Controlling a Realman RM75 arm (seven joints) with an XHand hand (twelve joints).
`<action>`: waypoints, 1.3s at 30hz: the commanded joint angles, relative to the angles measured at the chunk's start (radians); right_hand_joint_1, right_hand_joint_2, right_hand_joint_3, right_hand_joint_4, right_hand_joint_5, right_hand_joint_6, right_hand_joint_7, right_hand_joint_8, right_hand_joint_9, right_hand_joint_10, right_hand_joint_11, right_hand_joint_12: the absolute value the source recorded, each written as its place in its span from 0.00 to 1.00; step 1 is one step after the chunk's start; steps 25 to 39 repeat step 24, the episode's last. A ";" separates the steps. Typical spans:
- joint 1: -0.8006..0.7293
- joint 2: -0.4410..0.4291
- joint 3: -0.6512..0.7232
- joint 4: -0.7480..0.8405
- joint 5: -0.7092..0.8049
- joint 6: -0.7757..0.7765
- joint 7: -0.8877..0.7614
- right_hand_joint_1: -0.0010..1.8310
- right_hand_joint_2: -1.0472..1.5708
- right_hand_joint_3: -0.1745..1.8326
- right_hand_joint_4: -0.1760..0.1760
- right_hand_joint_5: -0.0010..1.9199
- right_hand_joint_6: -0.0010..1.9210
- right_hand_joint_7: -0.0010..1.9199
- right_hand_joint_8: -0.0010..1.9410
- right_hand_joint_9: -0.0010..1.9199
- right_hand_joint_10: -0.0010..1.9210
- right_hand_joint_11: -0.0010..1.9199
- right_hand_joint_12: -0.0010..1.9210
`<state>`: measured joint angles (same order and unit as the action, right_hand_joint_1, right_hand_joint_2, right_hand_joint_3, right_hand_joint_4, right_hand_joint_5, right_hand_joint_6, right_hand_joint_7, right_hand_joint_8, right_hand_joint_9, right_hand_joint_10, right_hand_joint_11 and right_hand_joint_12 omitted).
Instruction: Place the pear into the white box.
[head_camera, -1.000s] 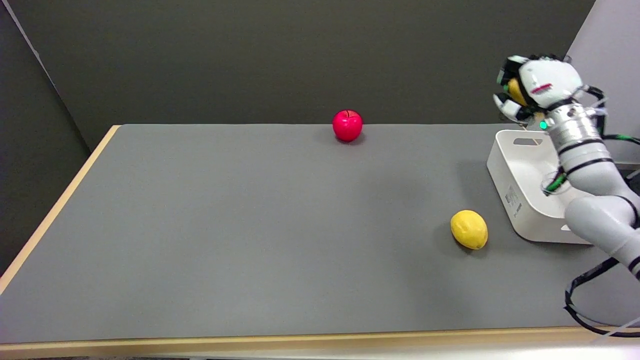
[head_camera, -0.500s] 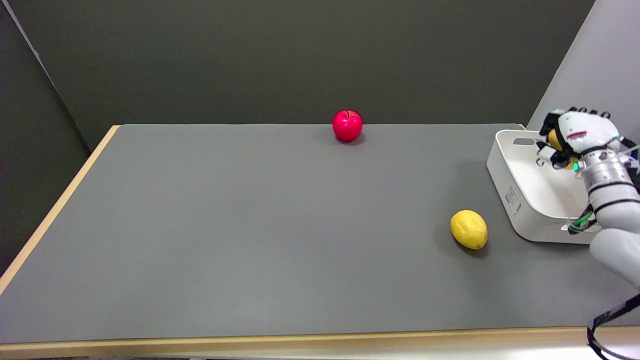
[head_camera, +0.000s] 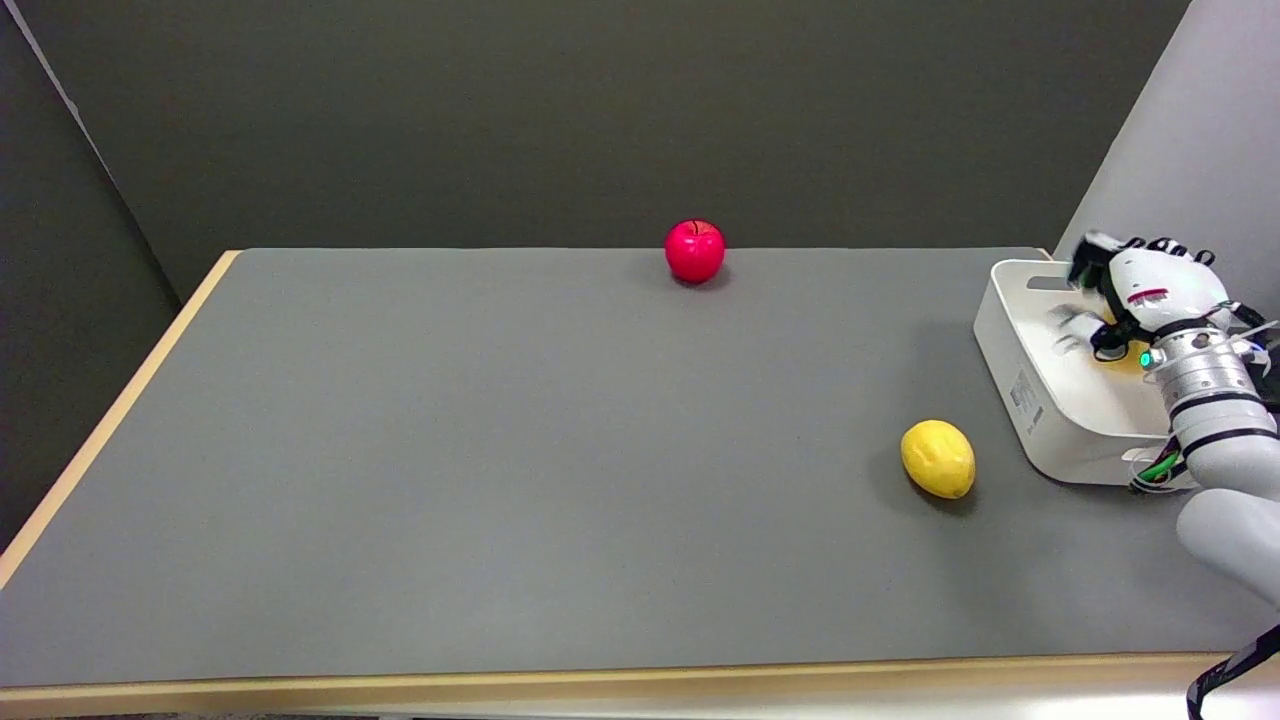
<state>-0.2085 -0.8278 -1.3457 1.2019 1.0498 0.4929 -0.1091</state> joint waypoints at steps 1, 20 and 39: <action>-0.073 0.039 -0.026 0.072 0.021 0.041 0.152 0.32 0.62 0.56 0.81 0.06 0.21 0.01 0.09 0.02 0.28 0.02 0.64; -0.103 0.017 -0.409 0.558 -0.259 0.514 0.313 0.18 0.61 0.56 0.76 0.04 0.20 0.03 0.07 0.01 0.23 0.00 0.50; 0.008 -0.020 -0.675 0.561 -0.321 0.564 0.396 0.15 0.64 0.53 0.73 0.08 0.20 0.10 0.14 0.08 0.35 0.01 0.61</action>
